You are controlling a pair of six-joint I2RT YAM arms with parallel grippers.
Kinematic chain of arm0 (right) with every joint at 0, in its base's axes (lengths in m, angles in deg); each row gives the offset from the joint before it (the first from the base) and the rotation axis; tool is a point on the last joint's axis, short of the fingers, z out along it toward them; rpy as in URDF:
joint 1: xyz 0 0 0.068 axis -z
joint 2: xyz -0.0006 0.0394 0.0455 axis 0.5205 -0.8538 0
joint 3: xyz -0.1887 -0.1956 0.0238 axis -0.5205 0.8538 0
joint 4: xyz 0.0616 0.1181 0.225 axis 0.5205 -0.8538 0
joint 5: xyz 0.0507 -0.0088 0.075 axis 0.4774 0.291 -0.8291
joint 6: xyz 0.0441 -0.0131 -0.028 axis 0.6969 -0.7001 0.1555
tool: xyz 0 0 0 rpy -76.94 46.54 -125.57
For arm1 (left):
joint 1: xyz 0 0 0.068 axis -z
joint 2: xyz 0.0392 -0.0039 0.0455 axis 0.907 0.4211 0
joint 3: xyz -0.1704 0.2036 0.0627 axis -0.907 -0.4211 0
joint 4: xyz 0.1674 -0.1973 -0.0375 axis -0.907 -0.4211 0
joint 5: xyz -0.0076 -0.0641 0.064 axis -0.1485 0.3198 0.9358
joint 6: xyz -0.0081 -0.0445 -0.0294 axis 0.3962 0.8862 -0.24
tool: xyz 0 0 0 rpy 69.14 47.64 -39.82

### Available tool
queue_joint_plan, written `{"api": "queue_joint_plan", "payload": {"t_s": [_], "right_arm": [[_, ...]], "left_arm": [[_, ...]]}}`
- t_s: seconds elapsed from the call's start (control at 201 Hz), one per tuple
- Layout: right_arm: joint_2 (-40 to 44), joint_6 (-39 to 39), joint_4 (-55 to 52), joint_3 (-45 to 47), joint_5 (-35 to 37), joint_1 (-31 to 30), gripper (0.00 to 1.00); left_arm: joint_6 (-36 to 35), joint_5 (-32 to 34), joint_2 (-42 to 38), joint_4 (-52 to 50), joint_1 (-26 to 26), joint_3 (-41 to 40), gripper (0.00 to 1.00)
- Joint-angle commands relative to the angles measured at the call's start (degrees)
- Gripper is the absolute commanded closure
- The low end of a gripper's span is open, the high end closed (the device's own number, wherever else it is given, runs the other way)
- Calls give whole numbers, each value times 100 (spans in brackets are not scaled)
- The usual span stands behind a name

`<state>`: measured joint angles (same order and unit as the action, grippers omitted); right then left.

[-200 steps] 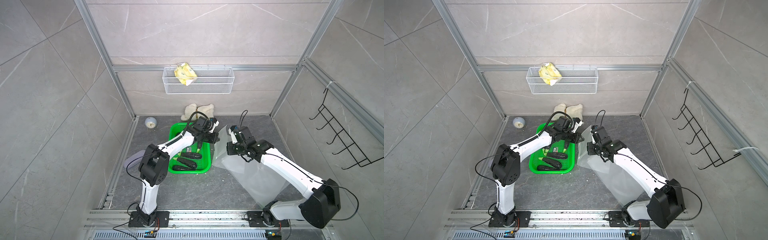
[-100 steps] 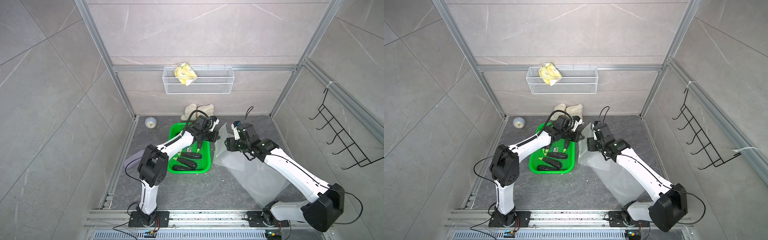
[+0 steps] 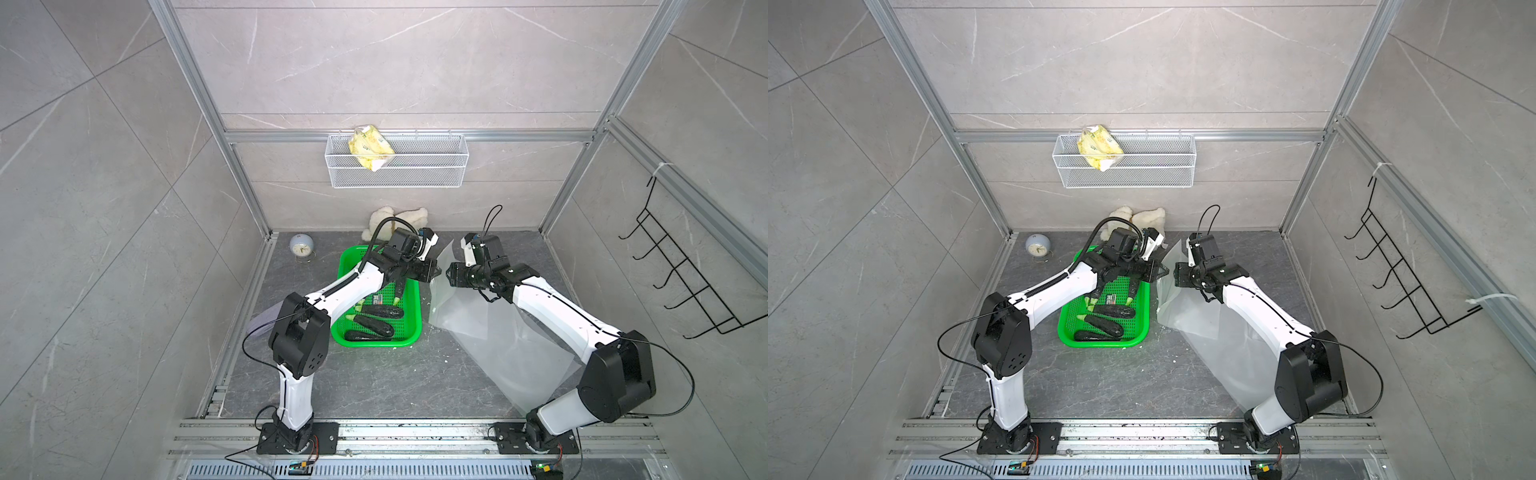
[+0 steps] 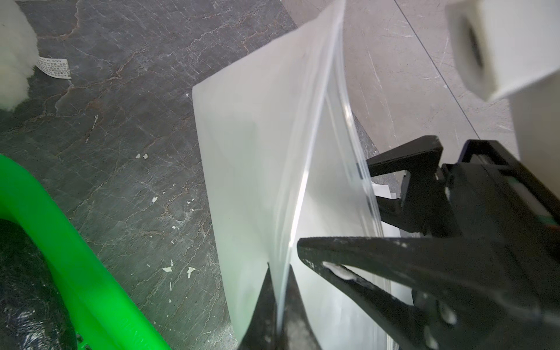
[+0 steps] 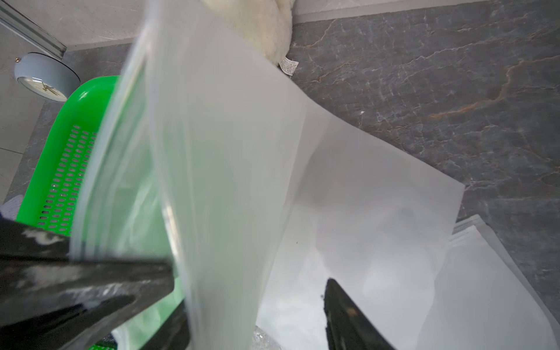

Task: Place the eggplant in a zip-top bag and seal the zipper
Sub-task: Open the zipper food storage bag.

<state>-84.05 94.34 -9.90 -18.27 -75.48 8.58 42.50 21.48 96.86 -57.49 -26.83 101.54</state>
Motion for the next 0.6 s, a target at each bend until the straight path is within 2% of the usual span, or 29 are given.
{"api": "queue_joint_plan", "payload": {"t_s": [0.0, 0.05, 0.209, 0.373, 0.473, 0.597], "right_arm": [[-120, 108, -74, -261, 195, 3, 49], [-142, 108, -159, -263, 337, -5, 53], [-129, 110, -432, -253, 751, -2, 81], [-103, 108, -440, -270, 626, -45, 93], [-111, 91, -469, -363, 563, -175, 97], [-128, 129, -524, -458, 401, -282, 100]], "left_arm": [[-123, 6, -284, 126, 15, -7, 100], [-140, 93, -277, 87, 15, -9, 100], [-168, 481, -272, -48, 32, -20, 100], [-102, 460, -149, -54, 65, 76, 100], [-70, 304, 5, -84, 85, 189, 100], [-67, 259, 231, -182, 111, 359, 75]]}}
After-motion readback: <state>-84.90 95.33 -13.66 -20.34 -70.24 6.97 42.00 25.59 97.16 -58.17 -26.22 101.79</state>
